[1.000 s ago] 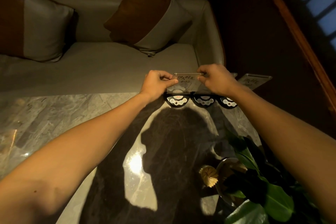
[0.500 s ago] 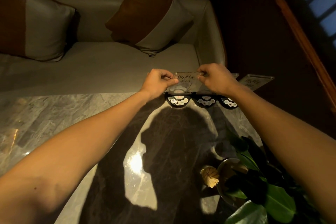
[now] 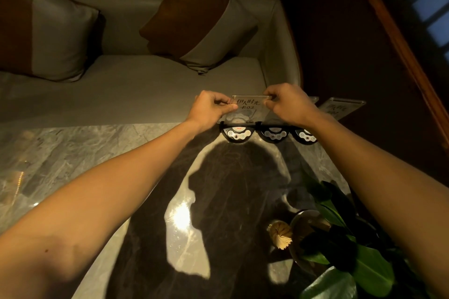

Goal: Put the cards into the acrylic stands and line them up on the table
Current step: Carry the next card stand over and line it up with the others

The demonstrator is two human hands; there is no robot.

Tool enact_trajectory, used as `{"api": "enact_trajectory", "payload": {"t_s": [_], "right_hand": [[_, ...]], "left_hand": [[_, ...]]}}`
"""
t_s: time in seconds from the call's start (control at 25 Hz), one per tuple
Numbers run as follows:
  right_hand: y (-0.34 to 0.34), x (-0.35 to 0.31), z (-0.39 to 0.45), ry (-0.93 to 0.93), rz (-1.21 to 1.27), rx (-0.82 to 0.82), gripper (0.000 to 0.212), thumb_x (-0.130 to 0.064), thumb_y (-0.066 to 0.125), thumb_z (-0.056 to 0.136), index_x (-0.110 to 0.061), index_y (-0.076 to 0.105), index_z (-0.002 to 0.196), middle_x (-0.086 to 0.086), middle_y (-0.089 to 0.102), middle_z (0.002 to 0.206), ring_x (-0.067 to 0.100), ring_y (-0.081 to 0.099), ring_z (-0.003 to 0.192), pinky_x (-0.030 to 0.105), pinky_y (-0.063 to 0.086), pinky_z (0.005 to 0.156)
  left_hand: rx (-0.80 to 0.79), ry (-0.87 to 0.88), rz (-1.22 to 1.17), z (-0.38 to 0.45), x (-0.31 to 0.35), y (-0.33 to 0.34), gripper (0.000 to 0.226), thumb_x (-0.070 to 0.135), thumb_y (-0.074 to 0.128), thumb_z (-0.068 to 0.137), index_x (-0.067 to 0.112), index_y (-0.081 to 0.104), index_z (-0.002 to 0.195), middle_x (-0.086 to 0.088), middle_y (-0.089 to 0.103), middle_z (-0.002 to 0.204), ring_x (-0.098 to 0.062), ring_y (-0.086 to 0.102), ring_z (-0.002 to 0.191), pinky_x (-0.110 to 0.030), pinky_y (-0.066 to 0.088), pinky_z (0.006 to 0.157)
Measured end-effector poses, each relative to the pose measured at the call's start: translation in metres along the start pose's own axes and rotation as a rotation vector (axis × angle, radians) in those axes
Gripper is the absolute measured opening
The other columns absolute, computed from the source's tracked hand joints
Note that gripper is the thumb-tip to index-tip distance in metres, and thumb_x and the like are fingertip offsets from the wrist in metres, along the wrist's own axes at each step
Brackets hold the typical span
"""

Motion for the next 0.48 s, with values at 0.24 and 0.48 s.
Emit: {"api": "enact_trajectory", "payload": {"t_s": [0.24, 0.48], "right_hand": [[-0.003, -0.003, -0.006, 0.003, -0.016, -0.047, 0.037, -0.02, 0.062, 0.098, -0.016, 0.059, 0.135, 0.007, 0.068, 0.13, 0.026, 0.062, 0.121, 0.036, 0.055, 0.097], [-0.034, -0.014, -0.025, 0.035, -0.007, -0.019, 0.056, -0.025, 0.066, 0.096, -0.017, 0.048, 0.148, 0.008, 0.051, 0.153, 0.028, 0.047, 0.14, 0.042, 0.04, 0.111]], "left_hand": [[-0.009, -0.003, 0.074, 0.0, 0.013, -0.004, 0.02, 0.024, 0.083, 0.08, 0.018, 0.076, 0.097, 0.012, 0.071, 0.085, 0.004, 0.063, 0.076, -0.017, 0.049, 0.071], [-0.003, 0.036, 0.157, -0.016, 0.051, -0.027, 0.047, 0.034, 0.085, 0.078, 0.012, 0.072, 0.117, 0.0, 0.074, 0.111, -0.009, 0.067, 0.101, -0.024, 0.051, 0.094]]}}
Point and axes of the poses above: each hand's wrist, its own z-axis towards the middle knuckle, its own y-axis out of the palm, x = y × z, the point moved 9 cm from there along z, towards the middle knuckle
